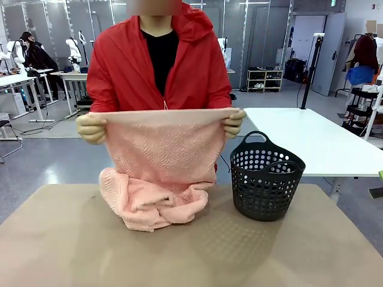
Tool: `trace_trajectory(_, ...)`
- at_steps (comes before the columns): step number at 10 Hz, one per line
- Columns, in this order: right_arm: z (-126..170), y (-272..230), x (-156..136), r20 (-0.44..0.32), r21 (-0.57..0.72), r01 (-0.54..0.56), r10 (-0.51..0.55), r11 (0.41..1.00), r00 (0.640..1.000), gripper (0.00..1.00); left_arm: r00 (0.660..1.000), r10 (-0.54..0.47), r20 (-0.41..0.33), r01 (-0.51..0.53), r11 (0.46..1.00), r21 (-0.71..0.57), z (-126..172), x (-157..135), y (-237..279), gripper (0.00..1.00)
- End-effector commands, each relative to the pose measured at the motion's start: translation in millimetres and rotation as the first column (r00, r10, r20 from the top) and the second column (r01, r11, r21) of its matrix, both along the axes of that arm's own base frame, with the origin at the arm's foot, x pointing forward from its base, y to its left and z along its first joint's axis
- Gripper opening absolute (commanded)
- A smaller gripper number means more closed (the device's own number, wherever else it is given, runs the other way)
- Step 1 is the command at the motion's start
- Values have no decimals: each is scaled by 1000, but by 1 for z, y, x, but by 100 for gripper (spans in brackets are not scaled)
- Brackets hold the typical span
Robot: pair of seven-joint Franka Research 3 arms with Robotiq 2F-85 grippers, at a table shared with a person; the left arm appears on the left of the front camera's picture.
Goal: Fold the towel.
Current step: Grab the top end of the 100 cm Hotel Towel extended by the human.
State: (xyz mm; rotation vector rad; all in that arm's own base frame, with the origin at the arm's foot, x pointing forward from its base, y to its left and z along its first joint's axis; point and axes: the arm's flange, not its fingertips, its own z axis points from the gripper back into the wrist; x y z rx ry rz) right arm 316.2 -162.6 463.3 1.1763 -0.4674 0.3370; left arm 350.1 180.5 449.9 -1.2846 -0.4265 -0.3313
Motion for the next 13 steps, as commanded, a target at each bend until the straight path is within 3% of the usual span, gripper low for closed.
trace_trajectory(1, 2, -1, 1, 21, 15, -4, 3, 1000, 1000, 100, 1000, -12, 14, 12, 1000, -8, 0, -1, 1, 100)
trace_trajectory(7, 0, 0, 0, 0, 0, 0, 0, 1000, 1000, 100, 1000, 0, 0, 0, 1000, 0, 0, 0, 0, 100)
trace_trajectory(8, 20, 3, -5, 124, -85, -4, 14, 996, 992, 100, 990, -32, 134, 19, 995, 98, 20, -6, -3, 100)
trace_trajectory(10, 87, 19, -21, 354, -316, -2, 119, 949, 928, 100, 930, -94, 354, -53, 922, 384, 82, -24, -22, 100)
trace_trajectory(12, 136, 52, -31, 439, -511, -7, 268, 860, 858, 100, 810, -239, 536, -141, 807, 573, 147, -37, -66, 100)
trace_trajectory(13, 161, 75, -37, 462, -600, -12, 358, 800, 811, 100, 745, -315, 588, -184, 750, 635, 171, -41, -92, 100)
